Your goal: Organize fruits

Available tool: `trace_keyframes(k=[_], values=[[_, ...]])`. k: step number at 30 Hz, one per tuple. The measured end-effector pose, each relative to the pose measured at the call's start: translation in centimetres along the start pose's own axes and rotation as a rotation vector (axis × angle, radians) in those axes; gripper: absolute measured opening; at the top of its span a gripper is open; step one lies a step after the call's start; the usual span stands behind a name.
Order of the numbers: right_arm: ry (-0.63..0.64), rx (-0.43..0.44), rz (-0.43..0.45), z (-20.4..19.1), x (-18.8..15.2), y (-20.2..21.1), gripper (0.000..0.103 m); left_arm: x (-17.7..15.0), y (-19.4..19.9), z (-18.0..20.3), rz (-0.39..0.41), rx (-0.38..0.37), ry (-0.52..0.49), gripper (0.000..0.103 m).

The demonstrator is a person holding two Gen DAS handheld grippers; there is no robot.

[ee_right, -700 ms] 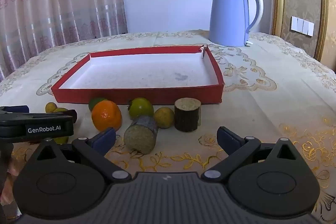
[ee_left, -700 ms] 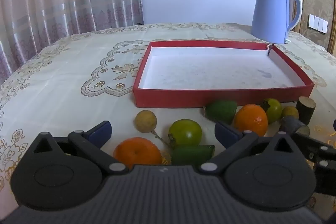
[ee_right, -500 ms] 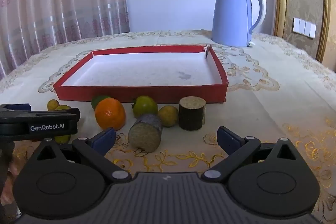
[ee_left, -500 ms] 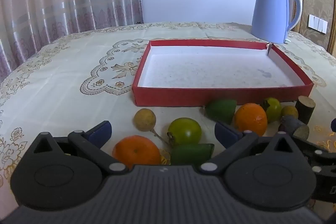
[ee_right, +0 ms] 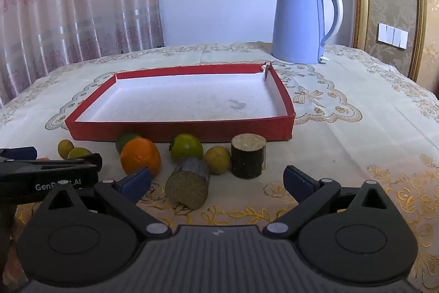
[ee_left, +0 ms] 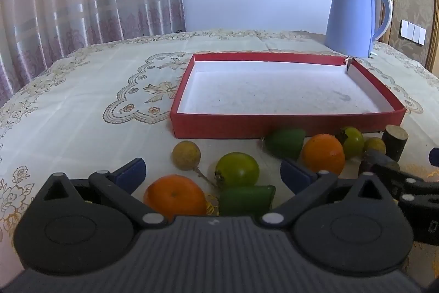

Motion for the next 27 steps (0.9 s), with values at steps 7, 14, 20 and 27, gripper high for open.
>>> trace_keyframes(k=[7, 14, 20, 27], values=[[-0.008, 0.006, -0.002, -0.1, 0.1, -0.1, 0.103, 0.0, 0.4, 0.3, 0.004, -0.007, -0.012, 0.103], [-0.005, 0.016, 0.008, 0.0, 0.2, 0.2, 0.103, -0.1, 0.8, -0.3, 0.013, -0.007, 0.009, 0.103], [0.014, 0.014, 0.022, 0.0, 0.1, 0.8, 0.103, -0.9, 1.3, -0.8, 0.01, -0.019, 0.003, 0.103], [-0.003, 0.058, 0.038, 0.2, 0.9, 2.1, 0.103, -1.3, 2.6, -1.9, 0.03, -0.051, 0.02, 0.103]])
Point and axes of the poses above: each gripper's, at about its wrist camera, not at the fingertips, and y roughly against the way its jaws point, z to its right, x to its top, the point moved 7 cm from there along -y, roughly the way its jaws point, and after that the axes turned 4 degrees about -y, right-handed, at the moved point
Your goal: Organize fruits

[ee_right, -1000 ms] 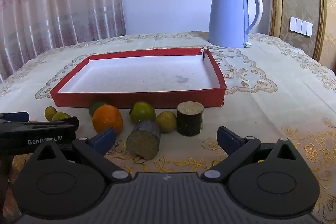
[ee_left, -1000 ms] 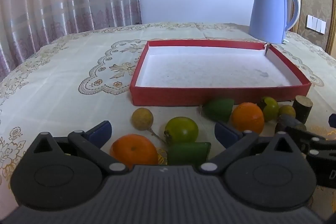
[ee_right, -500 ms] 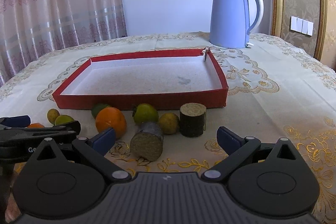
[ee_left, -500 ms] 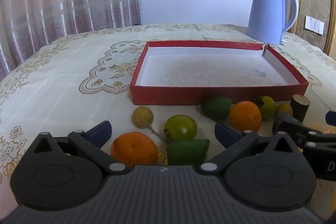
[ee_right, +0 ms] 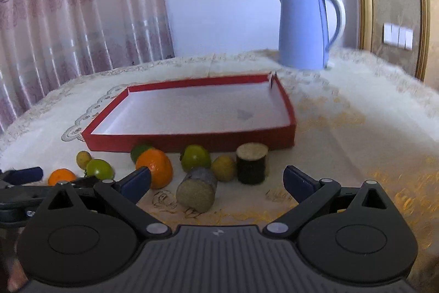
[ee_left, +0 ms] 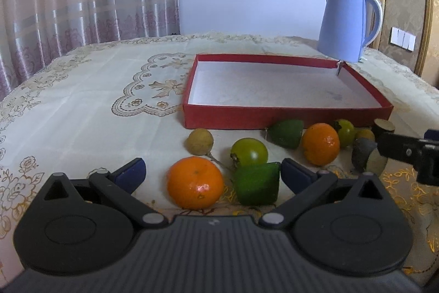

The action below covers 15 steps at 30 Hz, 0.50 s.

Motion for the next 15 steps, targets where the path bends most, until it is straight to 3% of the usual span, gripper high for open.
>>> trace_keyframes(k=[3, 10, 15], values=[[0.032, -0.04, 0.027, 0.2, 0.4, 0.4, 0.103, -0.1, 0.4, -0.2, 0.009, -0.019, 0.001, 0.103], [-0.003, -0.046, 0.022, 1.3, 0.5, 0.3, 0.103, -0.3, 0.8, 0.1, 0.024, -0.056, -0.008, 0.103], [0.043, -0.052, -0.001, 0.7, -0.3, -0.6, 0.103, -0.6, 0.7, -0.6, 0.019, -0.066, 0.027, 0.103]])
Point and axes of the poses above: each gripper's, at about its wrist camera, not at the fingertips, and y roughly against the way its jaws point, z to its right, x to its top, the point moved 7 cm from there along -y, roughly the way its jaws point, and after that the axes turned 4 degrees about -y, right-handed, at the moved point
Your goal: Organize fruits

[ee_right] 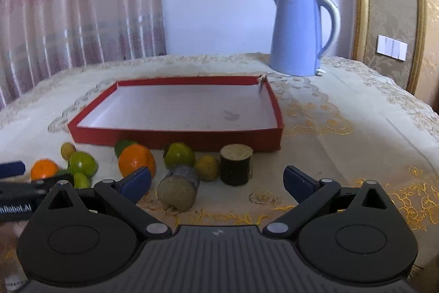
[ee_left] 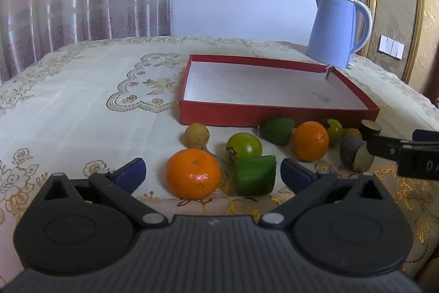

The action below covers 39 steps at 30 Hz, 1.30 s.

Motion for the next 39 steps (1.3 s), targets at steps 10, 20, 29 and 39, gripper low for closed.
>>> trace_keyframes(k=[10, 20, 29, 39], values=[[-0.015, -0.022, 0.015, 1.3, 0.4, 0.0, 0.103, 0.0, 0.1, -1.8, 0.018, -0.007, 0.003, 0.103], [-0.045, -0.01, 0.008, 1.3, 0.7, -0.4, 0.103, 0.1, -0.2, -3.0, 0.013, -0.001, -0.053, 0.103], [-0.035, -0.024, 0.01, 1.8, 1.3, -0.8, 0.103, 0.2, -0.7, -3.7, -0.02, -0.053, -0.057, 0.103], [-0.078, -0.03, 0.003, 3.0, 1.4, -1.2, 0.103, -0.2, -1.0, -3.3, -0.056, -0.103, -0.142, 0.103]])
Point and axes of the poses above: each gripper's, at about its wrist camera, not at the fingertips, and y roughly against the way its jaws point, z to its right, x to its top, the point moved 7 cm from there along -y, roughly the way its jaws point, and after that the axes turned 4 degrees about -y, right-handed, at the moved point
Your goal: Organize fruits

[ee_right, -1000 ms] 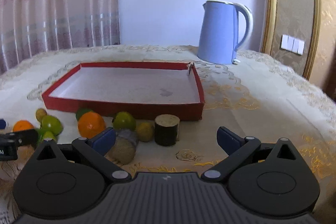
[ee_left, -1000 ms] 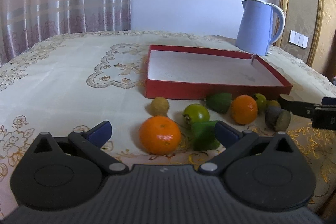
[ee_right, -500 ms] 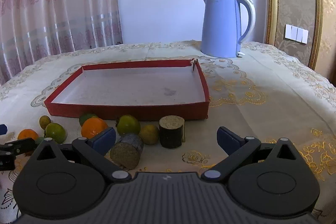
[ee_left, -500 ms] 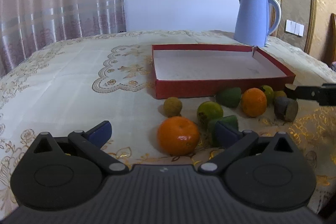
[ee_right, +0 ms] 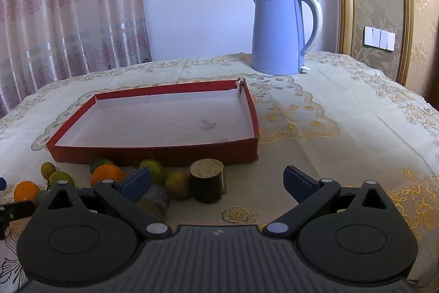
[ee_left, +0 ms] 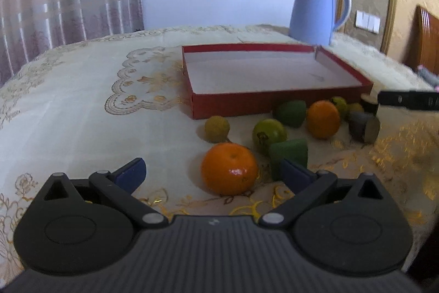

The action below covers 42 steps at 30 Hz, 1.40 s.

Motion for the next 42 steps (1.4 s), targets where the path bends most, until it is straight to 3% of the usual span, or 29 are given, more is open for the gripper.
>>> trace_keyframes(k=[10, 42], values=[[-0.013, -0.01, 0.0, 0.2, 0.1, -0.2, 0.103, 0.9, -0.1, -0.4, 0.007, 0.003, 0.072, 0.103], [-0.058, -0.008, 0.023, 1.4, 1.2, -0.1, 0.103, 1.5, -0.8, -0.5, -0.018, 0.004, 0.105, 0.103]])
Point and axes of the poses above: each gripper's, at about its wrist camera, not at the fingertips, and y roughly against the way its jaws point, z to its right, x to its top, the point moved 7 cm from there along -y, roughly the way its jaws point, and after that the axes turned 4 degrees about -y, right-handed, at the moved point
